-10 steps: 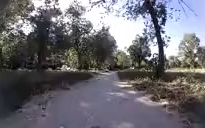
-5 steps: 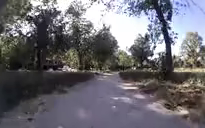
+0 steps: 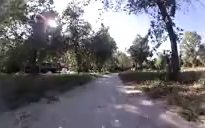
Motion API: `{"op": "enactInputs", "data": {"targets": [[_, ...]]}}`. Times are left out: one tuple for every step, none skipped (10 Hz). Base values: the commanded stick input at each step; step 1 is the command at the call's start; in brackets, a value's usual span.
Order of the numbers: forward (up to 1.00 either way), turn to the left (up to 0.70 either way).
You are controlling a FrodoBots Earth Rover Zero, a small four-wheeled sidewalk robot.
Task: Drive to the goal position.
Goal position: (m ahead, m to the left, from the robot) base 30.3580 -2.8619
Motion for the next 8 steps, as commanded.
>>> {"op": "enactInputs", "data": {"targets": [[0.85,0.00],[0.85,0.00],[0.85,0.00],[0.85,0.00],[0.85,0.00],[0.85,0.00],[0.85,0.00],[0.85,0.00]]}}
